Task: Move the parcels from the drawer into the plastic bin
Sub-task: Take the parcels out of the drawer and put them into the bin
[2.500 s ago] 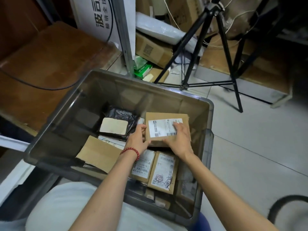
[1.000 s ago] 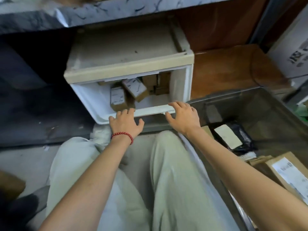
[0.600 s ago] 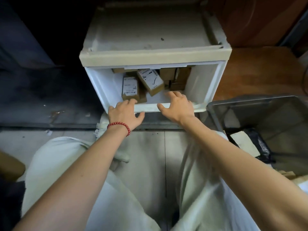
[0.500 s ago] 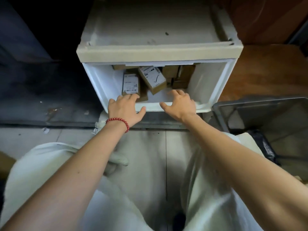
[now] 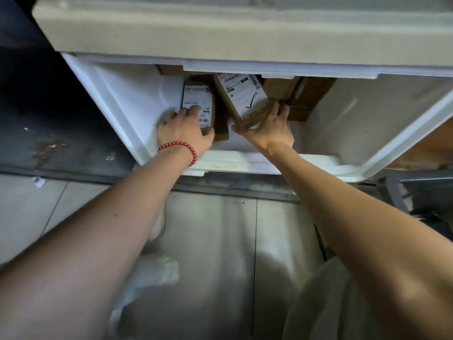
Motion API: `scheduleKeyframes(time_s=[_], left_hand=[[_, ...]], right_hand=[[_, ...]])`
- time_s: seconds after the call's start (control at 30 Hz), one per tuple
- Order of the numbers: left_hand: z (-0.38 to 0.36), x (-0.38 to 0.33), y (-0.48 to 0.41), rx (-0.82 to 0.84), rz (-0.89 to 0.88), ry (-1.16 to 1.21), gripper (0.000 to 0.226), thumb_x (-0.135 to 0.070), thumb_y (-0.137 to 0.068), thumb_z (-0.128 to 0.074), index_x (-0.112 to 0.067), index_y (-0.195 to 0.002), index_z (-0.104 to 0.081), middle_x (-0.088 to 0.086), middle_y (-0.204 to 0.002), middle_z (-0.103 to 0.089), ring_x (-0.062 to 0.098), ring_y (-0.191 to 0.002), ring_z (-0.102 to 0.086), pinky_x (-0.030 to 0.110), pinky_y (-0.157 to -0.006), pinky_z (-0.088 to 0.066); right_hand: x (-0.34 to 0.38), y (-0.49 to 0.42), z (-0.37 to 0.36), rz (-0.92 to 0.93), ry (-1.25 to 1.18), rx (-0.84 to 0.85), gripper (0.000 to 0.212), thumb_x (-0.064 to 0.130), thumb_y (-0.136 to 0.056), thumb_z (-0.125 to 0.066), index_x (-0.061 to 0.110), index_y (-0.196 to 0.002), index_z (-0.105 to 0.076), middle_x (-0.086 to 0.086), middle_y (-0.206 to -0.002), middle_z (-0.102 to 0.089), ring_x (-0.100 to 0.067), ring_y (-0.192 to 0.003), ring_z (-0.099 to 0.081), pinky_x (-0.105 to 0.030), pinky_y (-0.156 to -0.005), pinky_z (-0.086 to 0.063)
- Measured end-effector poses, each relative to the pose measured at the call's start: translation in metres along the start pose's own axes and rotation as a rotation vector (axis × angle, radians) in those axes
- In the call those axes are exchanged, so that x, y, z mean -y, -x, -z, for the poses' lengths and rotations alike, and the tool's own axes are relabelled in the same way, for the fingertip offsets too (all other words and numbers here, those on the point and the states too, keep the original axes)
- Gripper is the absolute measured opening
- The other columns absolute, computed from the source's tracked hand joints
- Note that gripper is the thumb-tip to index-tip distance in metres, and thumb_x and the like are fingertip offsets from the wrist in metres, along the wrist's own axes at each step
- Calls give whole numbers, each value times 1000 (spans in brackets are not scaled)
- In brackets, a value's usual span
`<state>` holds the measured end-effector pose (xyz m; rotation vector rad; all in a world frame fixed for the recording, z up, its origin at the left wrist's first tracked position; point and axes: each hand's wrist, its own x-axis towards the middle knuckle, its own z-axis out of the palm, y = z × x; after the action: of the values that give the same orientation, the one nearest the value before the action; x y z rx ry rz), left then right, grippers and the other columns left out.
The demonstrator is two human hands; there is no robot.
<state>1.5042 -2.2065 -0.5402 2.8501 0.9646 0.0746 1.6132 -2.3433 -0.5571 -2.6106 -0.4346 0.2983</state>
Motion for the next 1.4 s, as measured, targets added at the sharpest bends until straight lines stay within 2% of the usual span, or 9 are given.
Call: scheduleKeyframes(time_s=[0.27, 0.43, 0.67, 0.83, 0.93, 1.03, 1.23, 1.33, 1.4], left_hand=[[-10, -3, -21, 23, 24, 46, 59, -49, -91, -47, -24, -143, -32, 7, -141, -46, 30, -129, -42, 40, -98, -40], [-9, -6, -5, 60, 49, 93, 64, -51, -92, -45, -27, -147, -23, 10, -142, -44, 32, -129, -41, 43, -96, -41], [17, -27, 45, 27, 172, 374, 59, -51, -96, -36, -31, -149, -20, 9, -147, -39, 31, -130, -41, 46, -97, -42], [53, -12, 92, 48, 83, 385, 52, -46, -99, -33, -30, -148, -24, 3, -149, -37, 28, -130, -42, 44, -98, -42], [75, -5, 122, 41, -40, 407, 42, -33, -99, -42, -24, -140, -37, 5, -137, -48, 27, -118, -50, 34, -86, -42], [90, -3, 151, 48, -134, 465, 50, -17, -93, -54, -23, -139, -37, 4, -133, -51, 23, -117, -52, 33, -89, -42], [105, 8, 191, 120, -43, 575, 47, -27, -87, -65, -27, -131, -47, -4, -127, -60, 18, -112, -59, 30, -97, -44], [104, 6, 204, 126, -62, 592, 56, -35, -82, -71, -24, -132, -46, -5, -127, -60, 15, -113, -56, 28, -94, -43], [104, 5, 205, 119, -33, 640, 66, -38, -77, -76, -21, -133, -44, -4, -127, -59, 11, -110, -53, 23, -88, -39]], right_hand=[[11, -20, -19, 7, -104, -111, 115, 58, -66, -79, 5, -148, -19, -10, -151, -27, -25, -134, -40, -37, -95, -47], [10, -9, 0, -5, -129, -50, 121, 61, -67, -76, 4, -152, -12, -15, -158, -18, -25, -145, -26, -34, -108, -37], [6, 68, 36, 35, -288, 18, 116, 50, -60, -86, 4, -147, -25, -15, -148, -35, -29, -133, -42, -35, -103, -41], [-20, 128, 62, 139, -367, 38, 93, 30, -60, -85, 12, -138, -38, -5, -129, -45, -19, -119, -46, -16, -86, -34], [-30, 159, 77, 216, -394, 78, 93, 24, -63, -84, 16, -141, -35, -4, -129, -42, -13, -120, -37, -10, -84, -28], [-37, 185, 89, 276, -424, 129, 96, 23, -66, -85, 22, -145, -31, -2, -125, -41, -13, -121, -34, -9, -83, -26], [-44, 221, 102, 279, -568, 88, 98, 12, -67, -84, 12, -149, -29, -2, -144, -43, -8, -121, -42, 11, -76, -26], [-43, 226, 102, 301, -649, 85, 89, 6, -66, -85, 18, -140, -38, -5, -141, -42, -20, -127, -47, -13, -100, -41], [-43, 226, 102, 271, -733, 169, 96, 4, -65, -87, 17, -143, -32, -6, -140, -43, -18, -121, -54, -30, -101, -48]])
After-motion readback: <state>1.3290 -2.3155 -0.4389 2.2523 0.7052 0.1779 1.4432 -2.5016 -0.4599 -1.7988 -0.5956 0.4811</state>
